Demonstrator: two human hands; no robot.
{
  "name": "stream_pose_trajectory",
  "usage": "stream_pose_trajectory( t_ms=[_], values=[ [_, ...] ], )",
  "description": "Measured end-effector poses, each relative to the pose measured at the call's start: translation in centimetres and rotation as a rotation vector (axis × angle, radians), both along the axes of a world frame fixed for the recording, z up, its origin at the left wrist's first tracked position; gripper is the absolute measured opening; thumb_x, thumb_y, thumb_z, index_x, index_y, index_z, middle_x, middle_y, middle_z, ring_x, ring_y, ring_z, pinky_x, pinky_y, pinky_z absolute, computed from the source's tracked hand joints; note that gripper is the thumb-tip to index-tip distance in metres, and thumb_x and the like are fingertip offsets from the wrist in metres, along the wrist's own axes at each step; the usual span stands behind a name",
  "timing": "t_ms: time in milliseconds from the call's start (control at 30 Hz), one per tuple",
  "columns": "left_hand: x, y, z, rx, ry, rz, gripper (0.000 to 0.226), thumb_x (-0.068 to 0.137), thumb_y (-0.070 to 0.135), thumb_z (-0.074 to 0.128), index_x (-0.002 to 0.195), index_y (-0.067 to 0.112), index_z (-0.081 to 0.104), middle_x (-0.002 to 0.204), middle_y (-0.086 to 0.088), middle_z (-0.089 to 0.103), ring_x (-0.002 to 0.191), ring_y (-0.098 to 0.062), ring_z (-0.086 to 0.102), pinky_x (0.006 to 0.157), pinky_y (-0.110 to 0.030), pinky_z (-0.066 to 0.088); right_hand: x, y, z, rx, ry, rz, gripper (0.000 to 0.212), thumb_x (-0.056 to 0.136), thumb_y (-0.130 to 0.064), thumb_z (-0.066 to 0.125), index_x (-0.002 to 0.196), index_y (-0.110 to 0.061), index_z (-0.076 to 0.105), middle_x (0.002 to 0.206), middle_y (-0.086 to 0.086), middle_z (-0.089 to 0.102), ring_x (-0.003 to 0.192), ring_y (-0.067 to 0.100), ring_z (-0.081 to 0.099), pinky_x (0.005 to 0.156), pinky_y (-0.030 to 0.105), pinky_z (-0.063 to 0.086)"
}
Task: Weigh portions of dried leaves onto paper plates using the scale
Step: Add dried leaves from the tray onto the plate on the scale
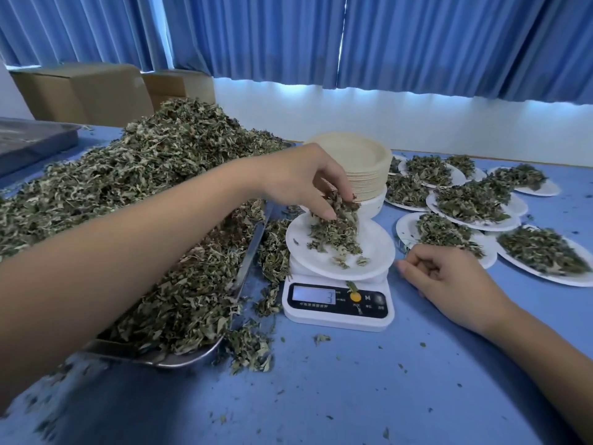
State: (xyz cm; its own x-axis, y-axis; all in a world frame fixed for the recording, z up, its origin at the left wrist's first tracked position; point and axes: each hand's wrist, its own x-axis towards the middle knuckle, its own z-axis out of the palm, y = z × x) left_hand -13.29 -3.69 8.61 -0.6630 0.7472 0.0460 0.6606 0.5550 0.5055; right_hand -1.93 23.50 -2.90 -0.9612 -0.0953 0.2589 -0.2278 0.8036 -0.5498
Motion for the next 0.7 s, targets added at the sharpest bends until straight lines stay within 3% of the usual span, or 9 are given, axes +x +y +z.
stream_pose_trajectory(
  t_ms=[133, 233, 367, 467, 600, 700],
  values=[
    [0.0, -3.0, 0.1, 0.082, -0.043, 0.04, 0.021, 0.091, 0.024, 0.074, 0.113, 0.024, 0.076, 0.111, 0.016, 0.074, 0.105, -0.002, 0.069, 0.102, -0.026, 0.051, 0.0, 0.0, -0.1, 0.0, 0.016, 0.003, 0.029, 0.098, -0.03, 0.065, 0.071, -0.018, 0.063, 0.056, 0.006, 0.057, 0.049, 0.012, 0.044, 0.054, 0.021, 0.038],
    [0.2, -5.2, -0.3, 0.047, 0.01, 0.119, 0.019, 0.1, 0.025, 0.062, 0.109, 0.019, 0.077, 0.099, 0.009, 0.078, 0.097, -0.005, 0.071, 0.095, -0.023, 0.053, -0.1, 0.1, -0.2, 0.006, 0.017, 0.003, 0.029, 0.099, -0.03, 0.065, 0.072, -0.018, 0.063, 0.056, 0.005, 0.057, 0.052, 0.023, 0.05, 0.054, 0.021, 0.038],
    [-0.2, -8.0, -1.7, -0.011, 0.107, 0.281, 0.027, 0.104, 0.019, 0.053, 0.088, 0.015, 0.075, 0.077, 0.005, 0.075, 0.066, 0.0, 0.069, 0.066, -0.018, 0.052, -0.2, 0.1, -0.3, 0.004, 0.014, 0.006, 0.029, 0.099, -0.029, 0.064, 0.073, -0.015, 0.063, 0.057, 0.007, 0.057, 0.055, 0.029, 0.053, 0.054, 0.023, 0.039],
    [-0.6, -9.7, -2.5, -0.161, 0.097, 0.4, 0.026, 0.102, 0.023, 0.056, 0.082, 0.021, 0.072, 0.076, 0.002, 0.073, 0.049, -0.007, 0.054, 0.048, -0.021, 0.043, -0.1, 0.0, -0.2, 0.006, 0.012, 0.009, 0.029, 0.099, -0.028, 0.064, 0.073, -0.016, 0.063, 0.056, 0.006, 0.056, 0.052, 0.026, 0.05, 0.054, 0.021, 0.038],
    [0.1, -10.1, -2.7, -0.486, -0.033, 0.347, 0.021, 0.097, 0.042, 0.062, 0.093, 0.023, 0.072, 0.093, 0.004, 0.07, 0.079, -0.014, 0.064, 0.072, -0.031, 0.05, -0.1, -0.1, -0.1, -0.001, 0.014, 0.006, 0.029, 0.098, -0.028, 0.064, 0.071, -0.019, 0.063, 0.053, 0.002, 0.056, 0.045, 0.009, 0.043, 0.052, 0.02, 0.038],
    [1.0, -9.3, -2.5, -0.625, -0.07, 0.273, 0.024, 0.09, 0.042, 0.071, 0.106, 0.024, 0.072, 0.098, 0.01, 0.068, 0.089, -0.009, 0.062, 0.08, -0.028, 0.049, -0.1, 0.0, -0.1, 0.005, 0.022, 0.012, 0.029, 0.098, -0.028, 0.064, 0.071, -0.019, 0.063, 0.054, 0.004, 0.057, 0.047, 0.018, 0.045, 0.052, 0.022, 0.037]
  ],
)
